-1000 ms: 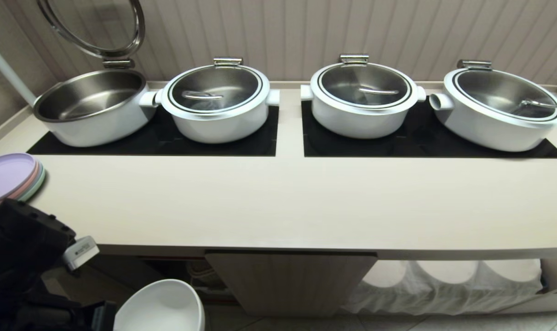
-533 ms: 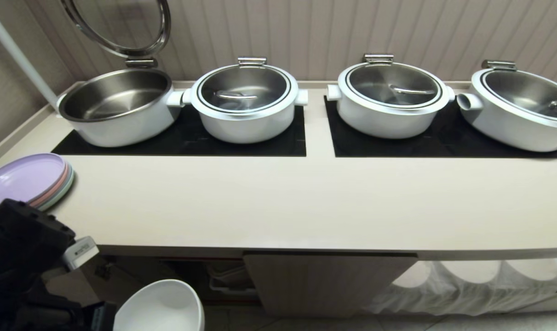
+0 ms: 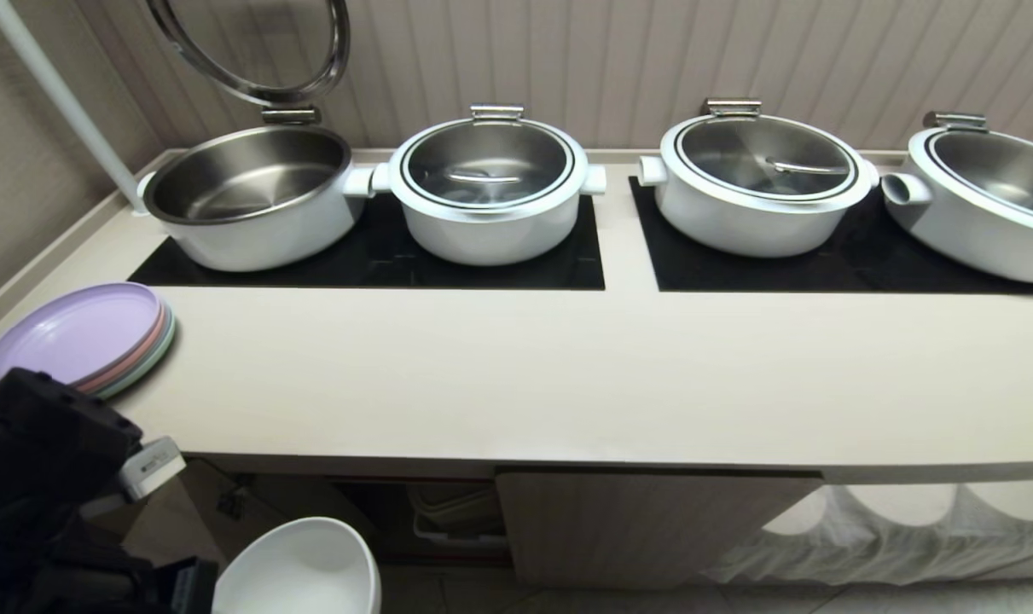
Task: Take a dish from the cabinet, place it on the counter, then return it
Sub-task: Put it back into the cabinet
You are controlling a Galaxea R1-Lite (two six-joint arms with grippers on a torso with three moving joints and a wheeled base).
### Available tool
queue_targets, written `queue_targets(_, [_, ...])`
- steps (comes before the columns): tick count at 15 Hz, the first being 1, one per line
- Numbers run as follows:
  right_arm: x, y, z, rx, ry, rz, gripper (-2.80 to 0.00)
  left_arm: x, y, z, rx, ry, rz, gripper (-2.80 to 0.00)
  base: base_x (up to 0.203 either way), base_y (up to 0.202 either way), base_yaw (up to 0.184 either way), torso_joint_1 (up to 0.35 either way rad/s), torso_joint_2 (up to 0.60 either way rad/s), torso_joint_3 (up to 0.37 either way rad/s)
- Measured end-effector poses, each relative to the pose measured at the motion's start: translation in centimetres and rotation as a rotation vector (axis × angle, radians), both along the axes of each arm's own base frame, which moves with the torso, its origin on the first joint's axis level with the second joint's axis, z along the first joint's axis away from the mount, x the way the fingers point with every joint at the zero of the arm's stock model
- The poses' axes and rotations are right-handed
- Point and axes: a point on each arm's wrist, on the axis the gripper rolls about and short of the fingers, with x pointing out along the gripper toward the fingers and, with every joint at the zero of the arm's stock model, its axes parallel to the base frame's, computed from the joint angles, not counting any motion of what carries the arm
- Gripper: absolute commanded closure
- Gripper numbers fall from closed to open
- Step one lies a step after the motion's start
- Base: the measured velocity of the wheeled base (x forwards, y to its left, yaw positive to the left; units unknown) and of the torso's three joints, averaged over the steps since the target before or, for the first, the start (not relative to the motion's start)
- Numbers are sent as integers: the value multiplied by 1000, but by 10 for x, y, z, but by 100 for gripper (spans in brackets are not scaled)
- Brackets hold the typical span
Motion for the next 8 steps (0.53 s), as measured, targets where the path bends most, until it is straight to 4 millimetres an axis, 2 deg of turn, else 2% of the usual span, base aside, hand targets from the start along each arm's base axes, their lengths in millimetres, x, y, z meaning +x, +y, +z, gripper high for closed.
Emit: queue_targets(8, [0, 0, 0, 1, 0, 0, 0, 0, 0, 0, -2, -1, 1, 0, 0, 0, 0, 0, 0, 0])
